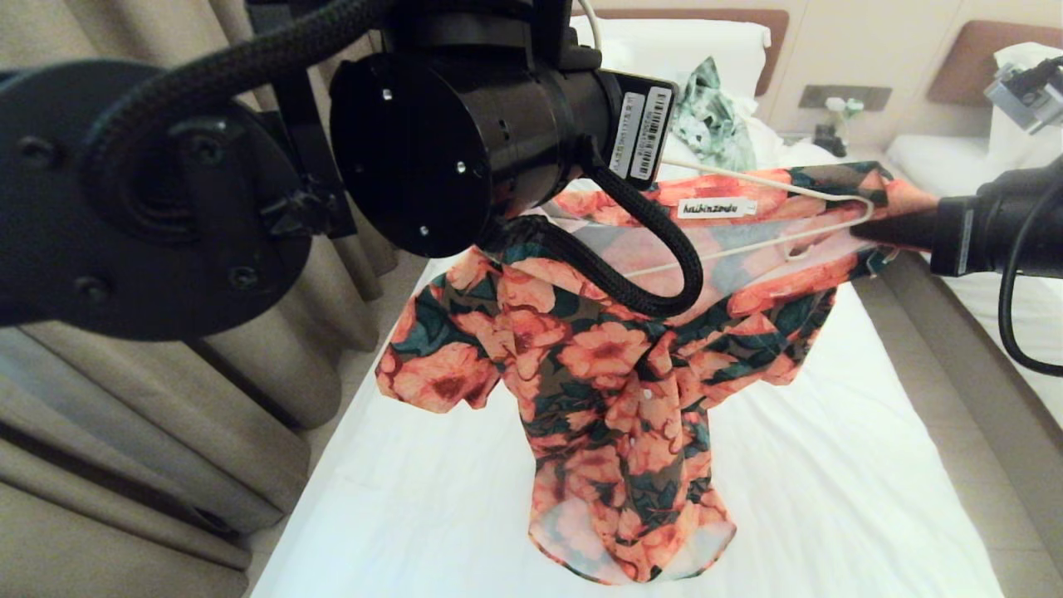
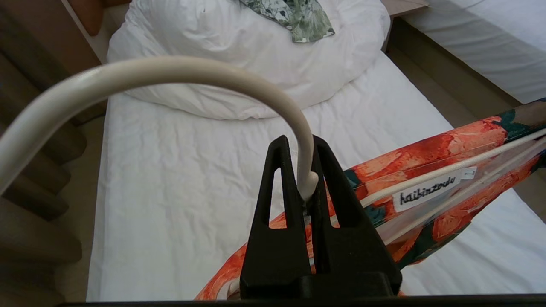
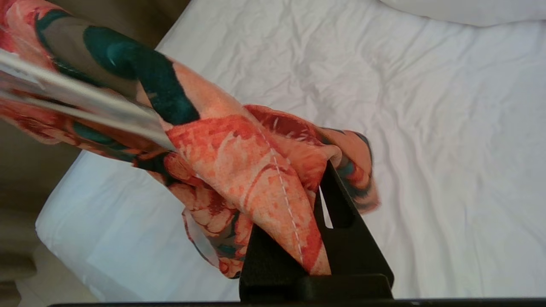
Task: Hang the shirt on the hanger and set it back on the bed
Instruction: Take the clothes hanger out of the clothes, then place the hanger on the bed
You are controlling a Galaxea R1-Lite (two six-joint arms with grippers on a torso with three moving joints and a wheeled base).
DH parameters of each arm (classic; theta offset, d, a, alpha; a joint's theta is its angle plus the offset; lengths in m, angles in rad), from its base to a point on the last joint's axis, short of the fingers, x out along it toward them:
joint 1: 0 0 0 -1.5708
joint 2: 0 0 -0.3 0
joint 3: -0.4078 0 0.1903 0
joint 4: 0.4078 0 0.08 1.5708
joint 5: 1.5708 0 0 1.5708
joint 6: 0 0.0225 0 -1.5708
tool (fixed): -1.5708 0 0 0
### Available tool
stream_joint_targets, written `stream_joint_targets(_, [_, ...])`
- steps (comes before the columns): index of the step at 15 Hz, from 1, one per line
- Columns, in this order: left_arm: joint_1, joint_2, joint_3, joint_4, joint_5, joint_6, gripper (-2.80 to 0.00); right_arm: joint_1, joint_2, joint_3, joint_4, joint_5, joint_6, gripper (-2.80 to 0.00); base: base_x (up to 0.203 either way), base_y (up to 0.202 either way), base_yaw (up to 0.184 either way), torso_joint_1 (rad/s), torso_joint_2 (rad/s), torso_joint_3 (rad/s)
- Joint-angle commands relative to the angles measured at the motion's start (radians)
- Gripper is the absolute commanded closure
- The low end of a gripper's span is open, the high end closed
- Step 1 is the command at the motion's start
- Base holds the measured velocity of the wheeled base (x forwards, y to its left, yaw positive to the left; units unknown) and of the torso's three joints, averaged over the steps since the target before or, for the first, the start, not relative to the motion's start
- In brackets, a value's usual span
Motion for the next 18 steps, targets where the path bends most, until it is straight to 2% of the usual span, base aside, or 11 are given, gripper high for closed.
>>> stream_joint_targets(1, [0.002,-0.003,0.0,-0.002,0.004,0.001,0.0,-0.023,0.02,-0.006,-0.001,0.015,0.0,0.0,0.0,0.0,0.0,0.0,0.0,0.0])
stream_joint_targets(3, [0.003,0.0,-0.005,-0.002,0.004,0.001,0.0,-0.024,0.026,-0.005,0.003,0.039,-0.002,0.0,0.0,0.0,0.0,0.0,0.0,0.0])
stream_joint_targets(4, [0.003,0.0,-0.006,-0.002,0.005,0.002,0.0,-0.024,0.026,-0.002,0.003,0.04,-0.005,-2.8,0.0,0.0,0.0,0.0,0.0,0.0])
stream_joint_targets(7, [0.015,0.006,-0.006,-0.002,0.004,0.003,0.0,-0.022,0.026,0.002,0.012,0.042,-0.021,-2.8,0.0,0.0,0.0,0.0,0.0,0.0])
stream_joint_targets(9, [0.024,0.016,-0.003,-0.005,0.003,-0.003,0.0,-0.025,0.024,0.003,0.048,0.042,-0.062,-2.8,0.0,0.0,0.0,0.0,0.0,0.0])
stream_joint_targets(12, [0.026,0.041,-0.001,-0.008,0.002,-0.044,0.0,-0.04,0.003,0.004,0.067,0.042,-0.08,-2.8,0.0,0.0,0.0,0.0,0.0,0.0])
stream_joint_targets(13, [0.024,0.057,0.001,-0.008,0.002,-0.07,0.0,-0.046,-0.012,0.011,0.066,0.044,-0.084,0.0,0.0,0.0,0.0,0.0,0.0,0.0])
stream_joint_targets(15, [0.018,0.103,0.009,-0.008,-0.003,-0.134,0.0,-0.051,-0.035,0.014,0.064,0.053,-0.089,0.0,0.0,0.0,0.0,0.0,0.0,0.0])
stream_joint_targets(18, [0.017,0.158,0.078,-0.008,-0.065,-0.262,0.0,-0.075,-0.066,0.009,0.061,0.102,-0.063,0.0,0.0,0.0,0.0,0.0,0.0,0.0])
